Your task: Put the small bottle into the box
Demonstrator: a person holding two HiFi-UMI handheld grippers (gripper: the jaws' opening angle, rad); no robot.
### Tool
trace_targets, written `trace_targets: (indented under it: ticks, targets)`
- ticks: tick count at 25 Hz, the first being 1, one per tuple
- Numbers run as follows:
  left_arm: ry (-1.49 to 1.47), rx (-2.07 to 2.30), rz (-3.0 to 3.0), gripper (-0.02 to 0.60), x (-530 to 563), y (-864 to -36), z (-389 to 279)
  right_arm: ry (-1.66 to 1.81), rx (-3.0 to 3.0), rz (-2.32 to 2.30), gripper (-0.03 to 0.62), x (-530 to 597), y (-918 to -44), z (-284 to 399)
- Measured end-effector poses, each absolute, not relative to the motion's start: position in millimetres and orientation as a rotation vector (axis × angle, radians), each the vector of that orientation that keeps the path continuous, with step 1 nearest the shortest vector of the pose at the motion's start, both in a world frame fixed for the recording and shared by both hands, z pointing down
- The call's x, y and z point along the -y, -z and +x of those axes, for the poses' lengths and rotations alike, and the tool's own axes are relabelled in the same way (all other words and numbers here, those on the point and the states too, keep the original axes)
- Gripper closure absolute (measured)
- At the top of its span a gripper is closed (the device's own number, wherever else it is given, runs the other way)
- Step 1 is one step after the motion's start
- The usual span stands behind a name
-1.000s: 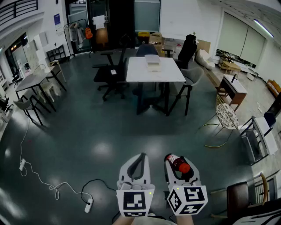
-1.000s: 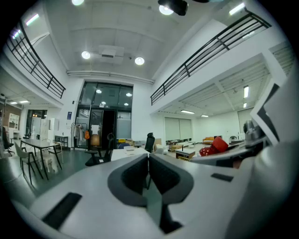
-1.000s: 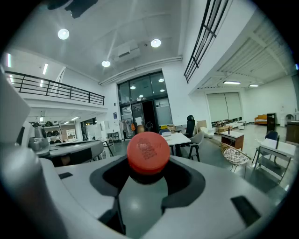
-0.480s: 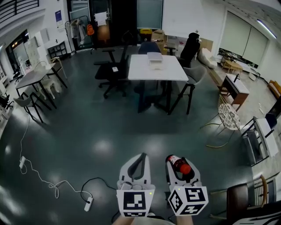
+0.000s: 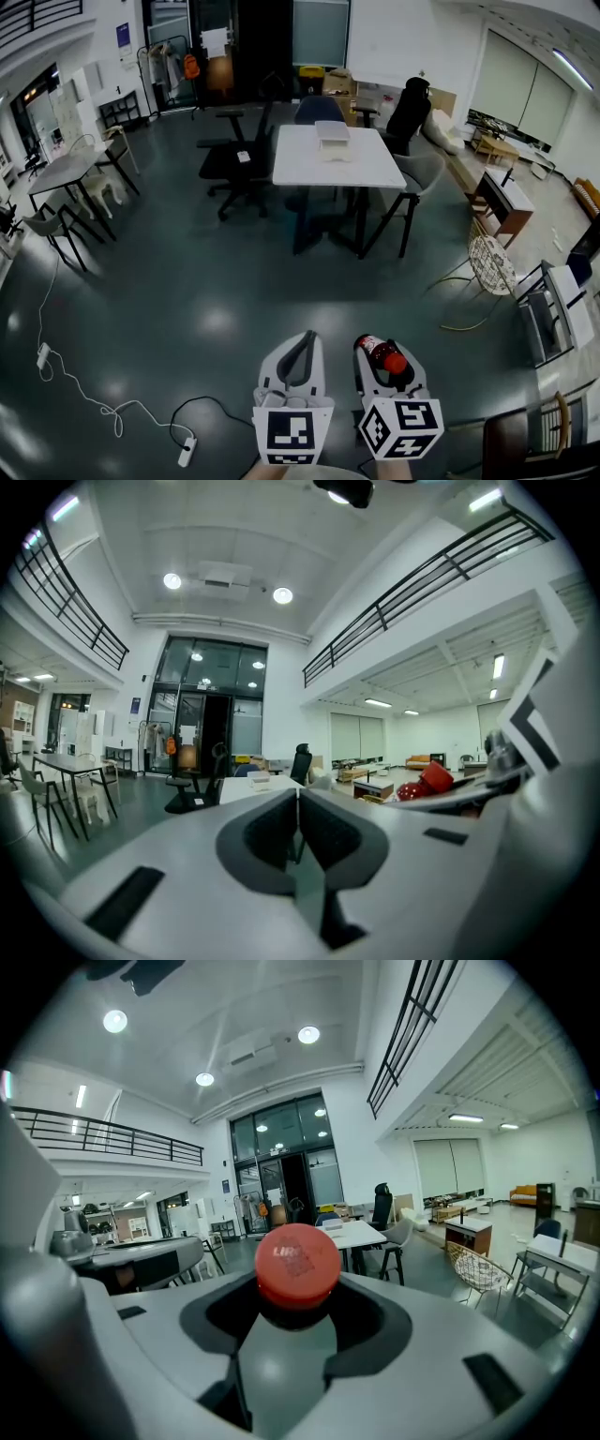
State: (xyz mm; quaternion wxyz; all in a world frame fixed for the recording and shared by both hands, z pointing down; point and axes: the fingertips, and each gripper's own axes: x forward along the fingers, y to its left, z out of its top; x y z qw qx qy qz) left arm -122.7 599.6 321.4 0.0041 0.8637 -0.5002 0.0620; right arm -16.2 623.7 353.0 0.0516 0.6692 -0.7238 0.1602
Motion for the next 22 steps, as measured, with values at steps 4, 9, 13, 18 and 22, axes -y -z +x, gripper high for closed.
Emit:
trace_targets:
  ticks: [4,9,13,18,22]
  targets:
    - [-0.197,1.56,2.711,0.561,-559,-321,-127,-0.493,2.193,2.047,0.364,-583,-354,-19]
    - [-0.208,1.579,2.7,0.561,-524,-330,-134,-0.512,2.2,2.035,0.364,-551,-364,-23]
    - [-0.22,1.583,2.682,0.561,-500,-336,-136,-0.531,2.195,2.024,0.364,-526,-369,-24]
    - [-0.231,1.582,2.663,0.561,-467,-343,-136,-0.554,2.186,2.016,0.364,-492,-375,-22]
    - [-0.231,1.598,2.645,0.561,-434,-343,-134,-0.557,2.191,2.003,0.364,-454,-376,-16]
